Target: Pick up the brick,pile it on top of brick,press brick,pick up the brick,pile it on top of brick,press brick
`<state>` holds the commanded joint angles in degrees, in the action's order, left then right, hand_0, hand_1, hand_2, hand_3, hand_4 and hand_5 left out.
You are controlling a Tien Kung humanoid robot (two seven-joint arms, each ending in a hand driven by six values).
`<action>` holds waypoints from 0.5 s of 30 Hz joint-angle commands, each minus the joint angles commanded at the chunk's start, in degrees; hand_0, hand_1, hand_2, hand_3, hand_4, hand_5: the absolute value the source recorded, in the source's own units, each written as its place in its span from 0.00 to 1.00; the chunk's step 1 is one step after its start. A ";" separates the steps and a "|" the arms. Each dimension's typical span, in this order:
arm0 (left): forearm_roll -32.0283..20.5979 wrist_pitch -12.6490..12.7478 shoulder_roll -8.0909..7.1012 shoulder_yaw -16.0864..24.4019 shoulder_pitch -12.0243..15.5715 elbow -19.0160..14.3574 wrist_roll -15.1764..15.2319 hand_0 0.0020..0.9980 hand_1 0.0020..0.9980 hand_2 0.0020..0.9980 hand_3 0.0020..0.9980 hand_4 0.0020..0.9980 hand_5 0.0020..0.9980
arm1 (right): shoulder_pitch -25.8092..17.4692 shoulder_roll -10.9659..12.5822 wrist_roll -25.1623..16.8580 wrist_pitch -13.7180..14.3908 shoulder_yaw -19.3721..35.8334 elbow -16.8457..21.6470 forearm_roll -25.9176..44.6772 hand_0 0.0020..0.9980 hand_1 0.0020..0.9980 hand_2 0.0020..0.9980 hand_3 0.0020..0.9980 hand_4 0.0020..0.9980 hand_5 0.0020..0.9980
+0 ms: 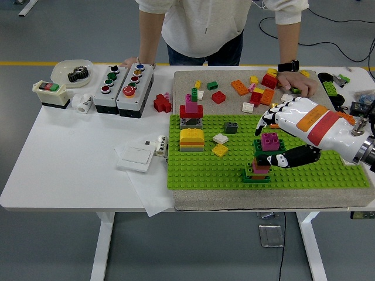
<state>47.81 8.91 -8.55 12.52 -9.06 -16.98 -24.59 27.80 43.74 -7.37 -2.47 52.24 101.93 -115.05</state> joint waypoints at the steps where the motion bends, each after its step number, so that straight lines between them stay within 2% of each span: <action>1: -0.08 0.01 -0.01 -0.05 -0.04 -0.01 0.04 0.44 0.54 0.56 0.62 0.66 0.80 | -0.09 -0.03 0.03 -0.07 0.13 0.00 -0.13 0.52 0.58 0.62 0.55 0.79 0.51; 8: -0.55 0.13 0.03 -0.32 -0.24 -0.05 0.18 0.44 0.54 0.56 0.62 0.66 0.80 | -0.46 -0.15 0.07 -0.15 0.75 0.00 -0.44 0.52 0.57 0.61 0.56 0.79 0.51; 9: -0.57 0.13 0.03 -0.32 -0.24 -0.05 0.18 0.44 0.54 0.56 0.62 0.66 0.80 | -0.46 -0.16 0.07 -0.15 0.77 0.00 -0.44 0.51 0.57 0.61 0.55 0.77 0.51; 15: -0.71 0.11 0.09 -0.40 -0.36 -0.06 0.21 0.44 0.54 0.56 0.62 0.66 0.80 | -0.70 -0.23 0.06 -0.26 1.10 -0.84 -0.65 0.51 0.57 0.61 0.55 0.75 0.49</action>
<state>47.10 9.02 -8.46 12.12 -9.42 -17.05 -24.38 27.10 43.51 -7.31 -2.73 53.34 101.09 -115.71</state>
